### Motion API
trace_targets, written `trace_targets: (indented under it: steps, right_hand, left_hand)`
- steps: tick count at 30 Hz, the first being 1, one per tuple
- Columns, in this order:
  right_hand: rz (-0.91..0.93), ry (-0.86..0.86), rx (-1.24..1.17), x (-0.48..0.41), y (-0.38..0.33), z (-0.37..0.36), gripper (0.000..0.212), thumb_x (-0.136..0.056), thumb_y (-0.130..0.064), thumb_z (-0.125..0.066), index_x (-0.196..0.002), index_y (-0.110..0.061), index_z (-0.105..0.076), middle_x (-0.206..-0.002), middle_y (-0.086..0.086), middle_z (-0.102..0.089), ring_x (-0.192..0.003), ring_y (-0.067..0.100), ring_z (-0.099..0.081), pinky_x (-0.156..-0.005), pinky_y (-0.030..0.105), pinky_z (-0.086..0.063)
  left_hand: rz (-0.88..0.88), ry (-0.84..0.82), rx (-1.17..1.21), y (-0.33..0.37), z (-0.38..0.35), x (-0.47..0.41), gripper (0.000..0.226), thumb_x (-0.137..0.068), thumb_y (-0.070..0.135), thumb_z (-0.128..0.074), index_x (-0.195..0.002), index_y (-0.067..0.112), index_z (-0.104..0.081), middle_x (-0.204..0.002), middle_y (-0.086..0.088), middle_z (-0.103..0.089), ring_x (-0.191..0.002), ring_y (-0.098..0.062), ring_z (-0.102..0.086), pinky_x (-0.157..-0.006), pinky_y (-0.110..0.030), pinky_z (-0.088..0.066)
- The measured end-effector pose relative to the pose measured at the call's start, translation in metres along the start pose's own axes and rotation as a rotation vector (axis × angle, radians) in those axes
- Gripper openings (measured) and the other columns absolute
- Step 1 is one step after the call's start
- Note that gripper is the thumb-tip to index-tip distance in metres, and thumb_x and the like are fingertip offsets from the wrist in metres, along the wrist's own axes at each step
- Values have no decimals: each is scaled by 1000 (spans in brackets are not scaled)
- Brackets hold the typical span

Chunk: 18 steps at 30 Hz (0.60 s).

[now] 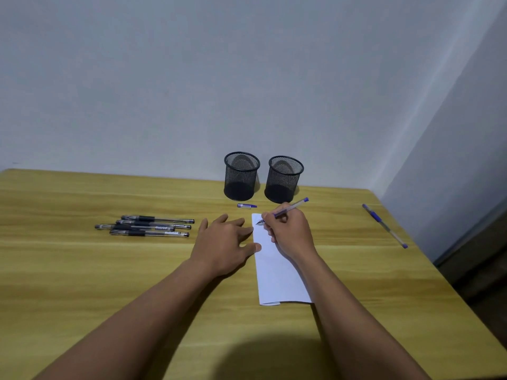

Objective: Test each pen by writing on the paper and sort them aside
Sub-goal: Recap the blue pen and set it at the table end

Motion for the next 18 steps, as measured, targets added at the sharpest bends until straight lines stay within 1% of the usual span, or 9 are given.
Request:
trace_targets:
  steps: [1, 4, 5, 8, 9, 14, 18]
  right_hand:
    - [2, -3, 13, 0, 1, 0, 13, -91, -17, -71, -83, -8, -65, -65, 7, -71, -59, 19, -64, -55, 35, -51]
    - [-5, -22, 39, 0, 1, 0, 15, -84, -18, -71, -73, -12, -62, -60, 9, -69, -59, 36, -65, -58, 49, -55]
    - [-9, -23, 42, 0, 2, 0, 16, -83, -20, -71, -71, -14, -62, -59, 9, -68, -60, 37, -65, -59, 51, -56]
    - [-4, 16, 59, 0, 2, 2, 20, -88, -20, -72, -70, -17, -63, -60, 6, -69, -58, 27, -65, -61, 48, -57]
    - [-5, 23, 62, 0, 2, 2, 21, -89, -19, -71, -70, -17, -63, -60, 6, -69, -59, 26, -65, -61, 47, -57]
    - [-18, 35, 63, 0, 3, 4, 21, -90, -16, -71, -71, -15, -62, -61, 7, -69, -57, 24, -65, -62, 45, -58]
    - [-36, 63, 58, 0, 3, 6, 18, -91, -15, -71, -75, -13, -64, -65, 9, -70, -58, 24, -66, -64, 48, -60]
  left_hand:
    - [0, -2, 1, 1, 0, 0, 59, -88, 69, -47, -140, 40, -51, -156, 10, -38, -149, -25, -24, -118, -59, -16]
    - [1, -9, -1, 1, 1, 0, 60, -88, 69, -47, -140, 40, -51, -156, 10, -38, -149, -25, -23, -118, -59, -16]
    - [1, -10, -1, 1, 0, 0, 60, -88, 69, -47, -140, 40, -51, -156, 10, -38, -149, -25, -23, -118, -59, -16]
    - [1, -15, -1, 1, 1, 0, 60, -88, 69, -46, -140, 40, -50, -156, 10, -37, -149, -25, -22, -118, -60, -16]
    - [2, -17, -2, 1, 1, 1, 60, -89, 69, -46, -141, 39, -50, -156, 10, -37, -149, -25, -22, -118, -59, -16]
    - [7, -27, 2, 2, 2, 1, 60, -89, 68, -47, -141, 39, -49, -157, 10, -37, -149, -25, -22, -118, -59, -16]
    - [10, -31, -7, 2, 2, 1, 59, -89, 68, -47, -141, 39, -49, -157, 10, -36, -149, -25, -21, -119, -59, -16]
Point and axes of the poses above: each hand's wrist, its own x-axis away from the middle knuckle, its own z-axis out of the back of the hand, y = z × x, the point moved 5 cm from there along -x, towards the middle knuckle
